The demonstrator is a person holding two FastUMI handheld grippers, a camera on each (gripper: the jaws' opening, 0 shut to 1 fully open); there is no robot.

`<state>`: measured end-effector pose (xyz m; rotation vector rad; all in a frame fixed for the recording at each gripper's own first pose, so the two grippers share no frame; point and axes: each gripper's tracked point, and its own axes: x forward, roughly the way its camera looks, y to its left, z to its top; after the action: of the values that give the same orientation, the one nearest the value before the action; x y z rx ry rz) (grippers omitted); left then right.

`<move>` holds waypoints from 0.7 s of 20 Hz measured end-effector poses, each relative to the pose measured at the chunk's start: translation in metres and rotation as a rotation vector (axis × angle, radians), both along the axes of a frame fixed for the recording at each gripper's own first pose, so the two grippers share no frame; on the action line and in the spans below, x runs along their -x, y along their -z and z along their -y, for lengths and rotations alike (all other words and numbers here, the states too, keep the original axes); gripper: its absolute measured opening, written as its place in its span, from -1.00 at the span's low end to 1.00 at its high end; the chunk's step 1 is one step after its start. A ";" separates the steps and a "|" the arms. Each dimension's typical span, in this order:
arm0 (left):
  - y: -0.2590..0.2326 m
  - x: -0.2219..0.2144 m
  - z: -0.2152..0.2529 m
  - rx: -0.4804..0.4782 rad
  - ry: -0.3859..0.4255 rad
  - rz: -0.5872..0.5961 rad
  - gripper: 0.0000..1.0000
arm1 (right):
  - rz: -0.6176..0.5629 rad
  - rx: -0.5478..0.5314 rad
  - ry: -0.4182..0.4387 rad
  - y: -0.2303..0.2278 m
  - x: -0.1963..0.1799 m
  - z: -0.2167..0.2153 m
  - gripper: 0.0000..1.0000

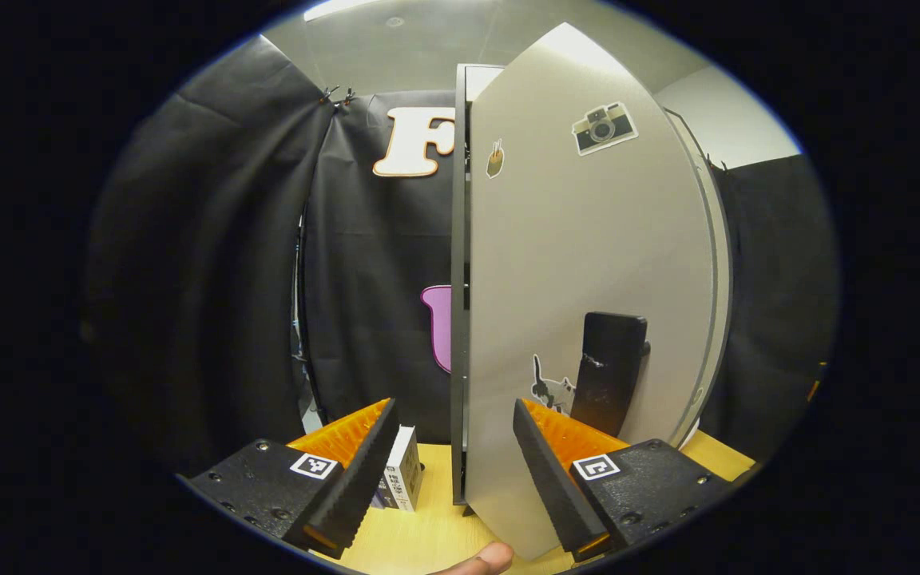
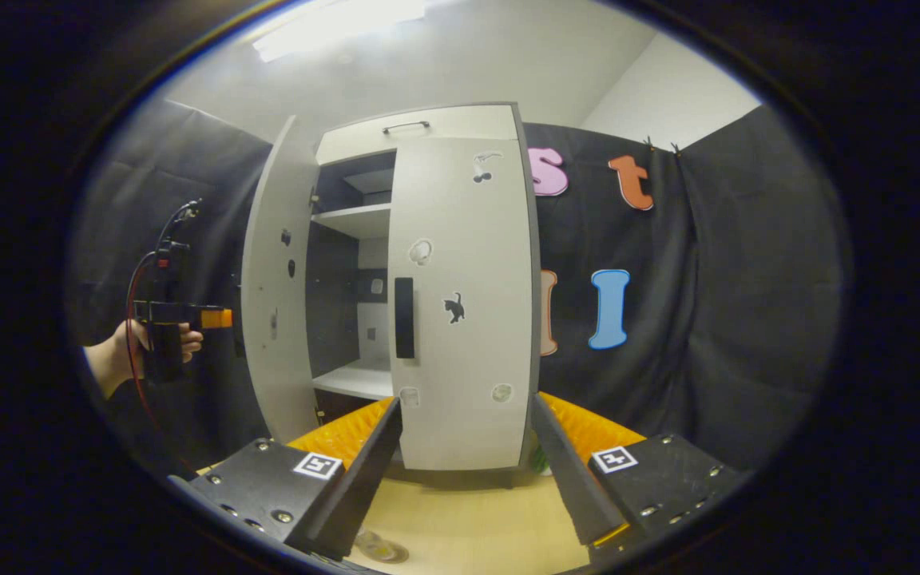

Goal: Grasp the bottle in the cabinet with the left hand and place it on the coaster, then close the right door with the right hand and the left door with the left hand.

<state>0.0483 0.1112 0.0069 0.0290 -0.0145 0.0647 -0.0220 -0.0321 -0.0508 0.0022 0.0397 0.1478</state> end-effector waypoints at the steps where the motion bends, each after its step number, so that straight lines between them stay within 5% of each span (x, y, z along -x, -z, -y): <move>1: 0.000 -0.001 0.002 0.008 0.007 0.001 0.83 | -0.003 0.000 0.001 0.001 -0.003 -0.002 0.96; 14: 0.012 -0.029 0.043 0.063 0.106 -0.035 0.84 | -0.043 -0.002 0.069 0.020 -0.025 0.012 0.97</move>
<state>0.0771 0.0678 -0.0050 -0.0342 0.0208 -0.0417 0.0031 -0.0437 -0.0704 0.0090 0.0827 0.0784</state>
